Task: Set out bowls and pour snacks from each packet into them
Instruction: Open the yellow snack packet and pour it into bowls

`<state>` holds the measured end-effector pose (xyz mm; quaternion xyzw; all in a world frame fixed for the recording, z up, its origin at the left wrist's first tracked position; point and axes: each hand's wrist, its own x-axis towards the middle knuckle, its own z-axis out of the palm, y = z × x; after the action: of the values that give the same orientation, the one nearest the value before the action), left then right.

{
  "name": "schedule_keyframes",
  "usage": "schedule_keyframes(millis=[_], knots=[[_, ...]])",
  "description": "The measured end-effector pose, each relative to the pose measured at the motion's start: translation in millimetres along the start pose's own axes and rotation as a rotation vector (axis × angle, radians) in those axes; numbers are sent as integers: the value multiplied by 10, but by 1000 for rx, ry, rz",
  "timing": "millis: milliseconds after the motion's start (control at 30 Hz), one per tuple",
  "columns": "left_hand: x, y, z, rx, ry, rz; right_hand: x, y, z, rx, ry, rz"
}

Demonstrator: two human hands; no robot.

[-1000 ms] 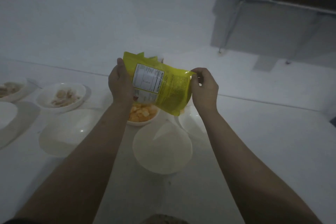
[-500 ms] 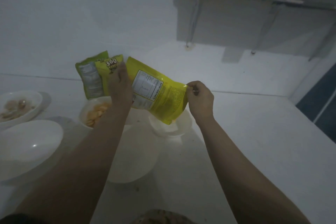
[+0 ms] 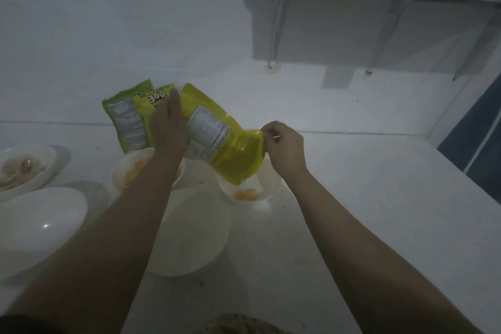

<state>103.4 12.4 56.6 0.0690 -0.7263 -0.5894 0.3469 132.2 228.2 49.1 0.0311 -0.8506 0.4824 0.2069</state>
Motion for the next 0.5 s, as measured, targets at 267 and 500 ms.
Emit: schedule_keyframes(millis=[267,500], knots=[[93,-20,-8,55,-38,30,91,61,-1,47,-25,88],[167,-22,-48,63,-64,35,62,48,36,46,-29,90]])
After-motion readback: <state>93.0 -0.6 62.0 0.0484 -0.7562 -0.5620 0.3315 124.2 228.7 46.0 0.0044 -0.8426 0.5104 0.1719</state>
